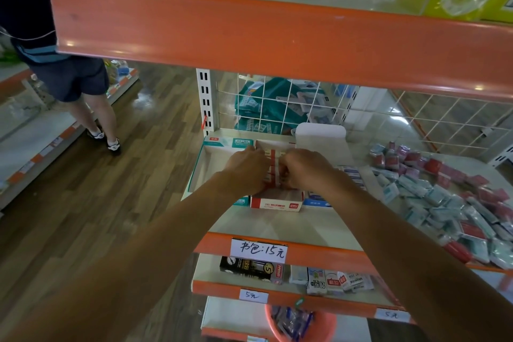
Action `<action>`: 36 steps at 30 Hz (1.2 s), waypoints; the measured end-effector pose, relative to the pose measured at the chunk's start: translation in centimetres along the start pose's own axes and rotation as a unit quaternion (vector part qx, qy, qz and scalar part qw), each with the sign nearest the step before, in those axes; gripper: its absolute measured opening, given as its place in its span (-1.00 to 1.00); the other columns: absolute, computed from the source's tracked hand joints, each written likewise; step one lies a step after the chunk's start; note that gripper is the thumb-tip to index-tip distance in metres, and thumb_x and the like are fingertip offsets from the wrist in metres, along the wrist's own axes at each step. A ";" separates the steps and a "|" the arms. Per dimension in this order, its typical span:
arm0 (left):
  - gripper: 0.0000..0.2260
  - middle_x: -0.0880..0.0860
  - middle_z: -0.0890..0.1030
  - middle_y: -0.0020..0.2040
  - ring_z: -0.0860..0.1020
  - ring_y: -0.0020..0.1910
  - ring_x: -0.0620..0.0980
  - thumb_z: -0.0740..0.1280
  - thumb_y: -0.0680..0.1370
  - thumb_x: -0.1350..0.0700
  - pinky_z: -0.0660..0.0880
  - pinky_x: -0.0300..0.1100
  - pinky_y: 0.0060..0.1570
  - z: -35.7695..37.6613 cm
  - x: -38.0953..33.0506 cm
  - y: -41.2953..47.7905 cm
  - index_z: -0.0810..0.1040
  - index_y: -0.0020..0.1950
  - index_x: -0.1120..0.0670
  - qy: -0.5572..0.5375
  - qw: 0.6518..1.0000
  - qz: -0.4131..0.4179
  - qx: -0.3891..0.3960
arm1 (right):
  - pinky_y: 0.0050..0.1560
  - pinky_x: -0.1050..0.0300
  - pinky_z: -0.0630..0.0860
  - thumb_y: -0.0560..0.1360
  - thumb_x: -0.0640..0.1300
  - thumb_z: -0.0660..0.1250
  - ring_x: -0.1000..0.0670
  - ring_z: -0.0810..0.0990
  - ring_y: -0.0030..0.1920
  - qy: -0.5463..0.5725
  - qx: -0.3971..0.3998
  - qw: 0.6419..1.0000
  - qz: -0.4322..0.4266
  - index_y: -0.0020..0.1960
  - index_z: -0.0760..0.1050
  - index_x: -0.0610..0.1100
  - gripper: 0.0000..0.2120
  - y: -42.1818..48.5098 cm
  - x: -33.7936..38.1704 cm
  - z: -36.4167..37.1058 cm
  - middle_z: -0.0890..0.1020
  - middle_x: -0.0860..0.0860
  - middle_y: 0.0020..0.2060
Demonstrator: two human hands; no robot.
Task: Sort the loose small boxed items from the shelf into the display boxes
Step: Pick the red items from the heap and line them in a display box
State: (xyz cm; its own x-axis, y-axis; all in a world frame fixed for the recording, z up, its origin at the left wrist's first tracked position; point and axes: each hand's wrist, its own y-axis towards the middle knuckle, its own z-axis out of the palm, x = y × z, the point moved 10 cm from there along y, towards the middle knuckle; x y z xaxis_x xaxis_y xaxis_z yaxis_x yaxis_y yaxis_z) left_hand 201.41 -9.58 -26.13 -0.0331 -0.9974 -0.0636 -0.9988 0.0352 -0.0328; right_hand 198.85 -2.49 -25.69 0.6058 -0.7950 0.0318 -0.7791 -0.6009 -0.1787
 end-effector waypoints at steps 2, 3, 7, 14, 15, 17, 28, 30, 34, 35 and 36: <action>-0.68 0.07 0.51 0.26 0.50 0.17 0.02 0.32 0.56 0.02 0.48 -0.12 0.12 0.0 0.0 -0.1 0.46 0.30 0.04 -0.010 1.000 -0.008 0.001 | 0.10 0.06 0.55 0.45 -0.07 0.45 -0.02 0.58 -0.07 0.010 0.006 1.000 0.000 0.09 0.58 -0.07 -0.76 -0.1 -0.3 0.0 0.62 -0.03 -0.03; -0.68 0.07 0.52 0.25 0.51 0.16 0.01 0.32 0.56 0.02 0.49 -0.13 0.11 0.0 0.1 -0.1 0.47 0.30 0.03 -0.012 1.000 -0.014 0.001 | 0.09 0.05 0.56 0.44 -0.07 0.45 -0.02 0.58 -0.07 0.012 0.010 1.000 -0.002 0.09 0.58 -0.07 -0.76 -0.1 -0.3 0.1 0.62 -0.03 -0.03; -0.69 0.07 0.55 0.18 0.54 0.08 -0.01 0.36 0.54 0.00 0.51 -0.16 0.05 0.6 0.3 0.0 0.50 0.26 0.03 0.009 0.999 -0.036 0.008 | 0.07 0.08 0.56 0.46 -0.05 0.43 -0.02 0.59 -0.06 0.013 0.015 1.000 -0.004 0.14 0.56 -0.09 -0.72 -0.1 -0.3 0.1 0.62 -0.05 -0.02; -0.73 0.04 0.54 0.22 0.53 0.12 -0.01 0.29 0.57 -0.03 0.49 -0.14 0.08 0.4 0.6 -0.3 0.49 0.26 -0.01 -0.021 0.999 -0.036 -0.008 | 0.11 0.09 0.53 0.48 -0.07 0.42 -0.04 0.59 -0.04 -0.003 0.007 1.000 0.007 0.14 0.55 -0.08 -0.74 -0.1 -0.2 0.2 0.62 -0.05 0.00; -0.72 0.05 0.54 0.24 0.52 0.13 0.00 0.29 0.57 -0.03 0.49 -0.13 0.10 0.4 0.4 -0.4 0.49 0.26 -0.01 -0.010 0.999 -0.033 -0.011 | 0.11 0.09 0.52 0.48 -0.07 0.42 -0.03 0.58 -0.05 -0.006 0.005 1.000 0.008 0.13 0.55 -0.08 -0.75 -0.1 -0.2 0.2 0.62 -0.05 0.00; -0.69 0.06 0.49 0.29 0.46 0.20 0.03 0.30 0.57 -0.01 0.44 -0.08 0.18 0.2 -0.1 -0.3 0.48 0.30 0.01 0.030 0.999 -0.017 -0.021 | 0.11 0.09 0.51 0.48 -0.07 0.42 -0.02 0.56 -0.08 -0.013 0.002 1.000 0.009 0.13 0.55 -0.08 -0.76 -0.1 -0.1 0.1 0.61 -0.05 0.00; -0.54 0.08 0.41 0.29 0.36 0.26 0.08 0.28 0.54 -0.15 0.34 0.00 0.28 -1.5 -1.3 -0.4 0.39 0.38 0.01 0.065 0.997 0.011 -0.027 | 0.16 0.02 0.49 0.56 -0.01 0.29 -0.04 0.55 0.09 -0.001 -0.121 0.993 -0.011 0.23 0.50 -0.06 -0.73 -2.4 -1.0 -3.0 0.59 -0.03 0.15; -0.58 0.09 0.40 0.30 0.35 0.27 0.08 0.27 0.57 -0.11 0.35 0.01 0.28 -2.7 -2.4 0.0 0.38 0.37 0.02 0.094 0.994 0.017 -0.050 | 0.22 -0.01 0.45 0.58 0.01 0.25 -0.05 0.52 0.19 -0.011 -0.160 0.987 0.011 0.30 0.46 -0.04 -0.68 -3.3 -2.8 -3.9 0.55 -0.02 0.24; -0.61 0.09 0.34 0.38 0.32 0.34 0.11 0.14 0.63 -0.09 0.33 0.03 0.29 -5.1 -5.8 1.4 0.32 0.41 0.03 0.074 0.991 0.020 -0.111 | 0.28 -0.10 0.41 0.59 0.09 0.19 -0.10 0.42 0.33 -0.031 -0.177 0.981 0.074 0.42 0.32 -0.01 -0.56 -5.4 -7.5 -4.1 0.44 -0.05 0.37; -0.60 0.11 0.33 0.38 0.30 0.35 0.12 0.12 0.63 -0.11 0.32 0.03 0.29 -5.4 -6.9 1.7 0.30 0.41 0.04 0.069 0.991 0.026 -0.113 | 0.30 -0.12 0.39 0.59 0.11 0.18 -0.11 0.39 0.36 -0.027 -0.176 0.980 0.087 0.44 0.29 -0.01 -0.54 -6.0 -8.7 -4.0 0.42 -0.04 0.38; -0.59 0.12 0.31 0.39 0.28 0.36 0.13 0.10 0.63 -0.12 0.32 0.04 0.28 -5.5 -8.2 2.1 0.29 0.41 0.05 0.065 0.991 0.033 -0.114 | 0.32 -0.12 0.37 0.59 0.12 0.18 -0.11 0.37 0.37 -0.020 -0.175 0.979 0.100 0.45 0.27 0.00 -0.52 -6.7 -10.0 -3.9 0.41 -0.04 0.40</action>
State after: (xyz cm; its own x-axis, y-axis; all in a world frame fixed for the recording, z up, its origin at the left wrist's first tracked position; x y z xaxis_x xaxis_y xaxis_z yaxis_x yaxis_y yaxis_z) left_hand 199.39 -1.71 -20.16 -0.0880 -0.9936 0.0707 -0.9758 0.1002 0.1942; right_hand 197.45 9.15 -21.01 0.4365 -0.8997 -0.0096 -0.8858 -0.4316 0.1706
